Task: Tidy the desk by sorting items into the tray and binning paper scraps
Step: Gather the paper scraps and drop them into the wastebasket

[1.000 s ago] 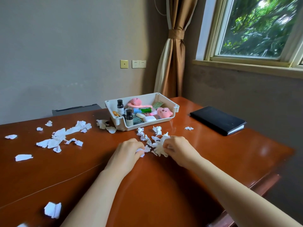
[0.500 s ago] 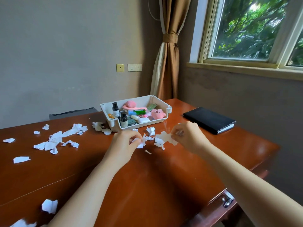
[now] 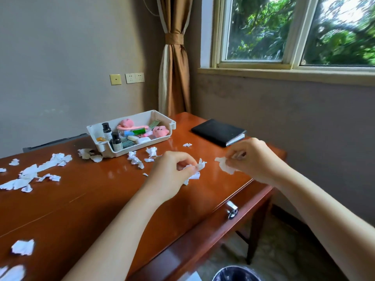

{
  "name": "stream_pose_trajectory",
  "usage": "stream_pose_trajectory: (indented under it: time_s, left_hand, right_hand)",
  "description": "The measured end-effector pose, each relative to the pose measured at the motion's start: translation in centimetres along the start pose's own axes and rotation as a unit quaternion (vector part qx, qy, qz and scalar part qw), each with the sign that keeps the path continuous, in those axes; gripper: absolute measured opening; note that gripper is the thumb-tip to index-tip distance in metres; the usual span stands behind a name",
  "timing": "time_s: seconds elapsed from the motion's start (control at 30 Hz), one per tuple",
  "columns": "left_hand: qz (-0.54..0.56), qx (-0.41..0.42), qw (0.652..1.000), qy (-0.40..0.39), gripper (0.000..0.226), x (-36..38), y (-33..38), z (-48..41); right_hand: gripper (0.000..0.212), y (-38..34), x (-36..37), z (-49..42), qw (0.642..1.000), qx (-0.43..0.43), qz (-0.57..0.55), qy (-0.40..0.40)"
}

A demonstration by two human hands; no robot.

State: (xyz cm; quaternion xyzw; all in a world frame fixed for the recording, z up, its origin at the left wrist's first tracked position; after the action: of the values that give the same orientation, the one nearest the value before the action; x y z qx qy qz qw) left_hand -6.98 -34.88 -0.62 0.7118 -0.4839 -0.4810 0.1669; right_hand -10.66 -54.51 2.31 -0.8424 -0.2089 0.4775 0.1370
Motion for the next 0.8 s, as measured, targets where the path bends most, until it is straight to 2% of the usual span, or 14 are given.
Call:
stream_pose_trajectory:
  time_s: [0.2, 0.37, 0.5, 0.67, 0.8]
  left_hand:
    - [0.034, 0.013, 0.997, -0.074, 0.011, 6.4, 2.1, 2.5]
    - [0.002, 0.007, 0.991, -0.135, 0.009, 11.9, 1.5, 4.5]
    - [-0.010, -0.031, 0.981, -0.192, 0.011, 16.3, -0.6, 6.6]
    - [-0.025, -0.091, 0.973, -0.212, 0.012, 21.0, -3.8, 9.1]
    - [-0.054, -0.134, 0.955, -0.259, 0.013, 24.3, -6.8, 11.2]
  right_hand:
    - [0.005, 4.5, -1.2, 5.3, 0.997, 0.065, 0.021, -0.043]
    - [0.004, 8.3, -0.1, 9.3, 0.989, 0.122, 0.016, -0.088]
    - [0.008, 11.9, 2.6, 12.3, 0.974, 0.178, 0.006, -0.138]
    - [0.009, 15.8, 7.2, 15.3, 0.953, 0.239, -0.003, -0.186]
    - [0.013, 18.2, 11.1, 17.2, 0.933, 0.281, -0.002, -0.225]
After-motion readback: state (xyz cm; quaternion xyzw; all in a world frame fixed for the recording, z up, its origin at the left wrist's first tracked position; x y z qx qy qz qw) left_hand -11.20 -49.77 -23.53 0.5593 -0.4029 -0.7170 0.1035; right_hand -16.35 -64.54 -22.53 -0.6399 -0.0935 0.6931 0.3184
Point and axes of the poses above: each hand's wrist, its own z-axis away from the middle knuckle, its own x-axis out of the palm, y = z × x, the point moved 1 cm from there along -z, towards the middle knuckle, and after that the axes turned 10 degrees about y, right-handed, at the moved point
